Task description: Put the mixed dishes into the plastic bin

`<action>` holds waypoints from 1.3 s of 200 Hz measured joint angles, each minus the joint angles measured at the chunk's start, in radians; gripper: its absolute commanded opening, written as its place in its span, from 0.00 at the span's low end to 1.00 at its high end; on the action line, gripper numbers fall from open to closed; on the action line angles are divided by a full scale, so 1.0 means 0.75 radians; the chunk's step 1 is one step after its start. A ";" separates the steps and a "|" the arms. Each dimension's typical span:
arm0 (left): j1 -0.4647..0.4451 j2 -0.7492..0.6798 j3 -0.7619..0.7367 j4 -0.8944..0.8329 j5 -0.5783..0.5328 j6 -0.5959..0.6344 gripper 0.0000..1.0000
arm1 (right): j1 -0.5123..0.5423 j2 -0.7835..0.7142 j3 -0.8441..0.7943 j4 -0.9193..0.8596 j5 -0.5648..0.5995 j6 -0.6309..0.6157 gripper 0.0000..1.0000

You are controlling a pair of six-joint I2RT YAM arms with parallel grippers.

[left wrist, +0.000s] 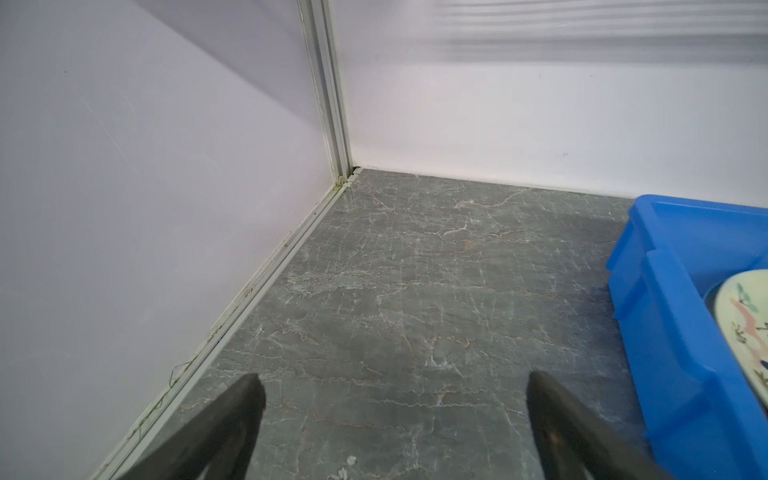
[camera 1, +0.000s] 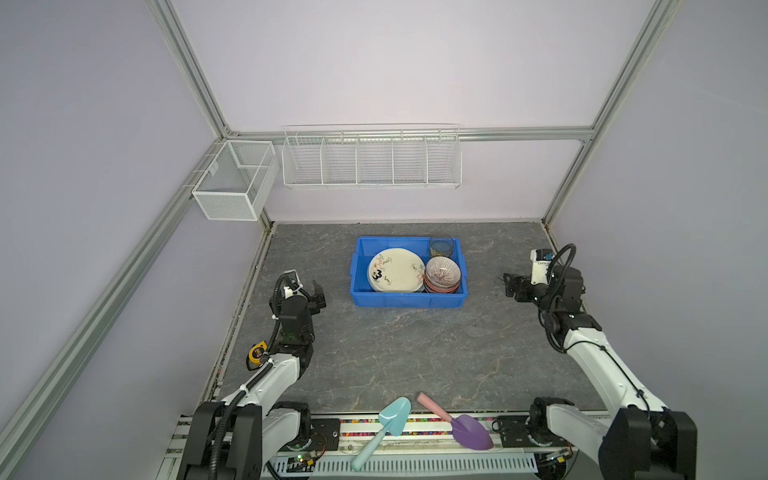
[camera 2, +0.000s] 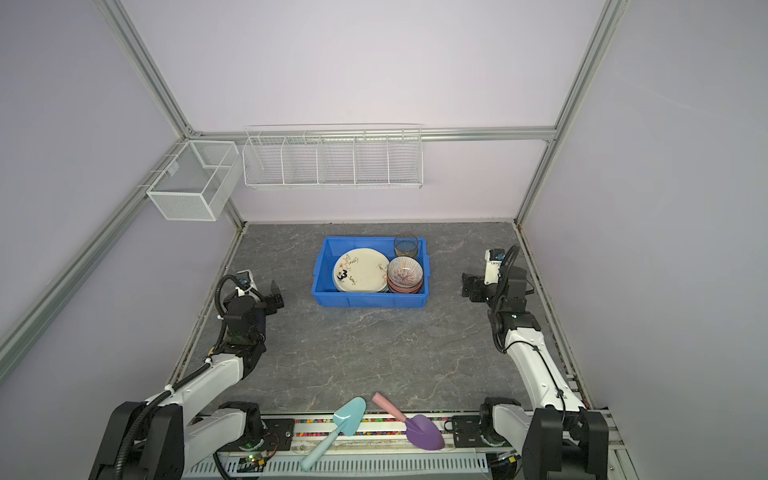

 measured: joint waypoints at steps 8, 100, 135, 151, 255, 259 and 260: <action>0.004 0.037 -0.016 0.056 0.003 0.001 0.99 | -0.004 0.001 -0.053 0.073 0.025 0.000 0.88; 0.068 0.235 -0.064 0.334 0.122 0.010 0.99 | -0.005 0.274 -0.341 0.714 0.184 -0.068 0.88; 0.069 0.395 -0.061 0.465 0.144 0.002 0.98 | -0.005 0.438 -0.365 0.921 0.181 -0.069 0.88; 0.069 0.500 -0.061 0.554 0.144 0.001 0.98 | -0.005 0.520 -0.378 1.036 0.175 -0.070 0.88; 0.069 0.559 0.092 0.456 0.143 0.000 0.98 | 0.009 0.594 -0.334 1.094 0.076 -0.129 0.88; 0.069 0.559 0.092 0.451 0.142 0.000 0.98 | 0.012 0.594 -0.334 1.094 0.074 -0.131 0.88; 0.069 0.559 0.093 0.450 0.143 0.000 0.98 | 0.012 0.594 -0.334 1.094 0.074 -0.132 0.88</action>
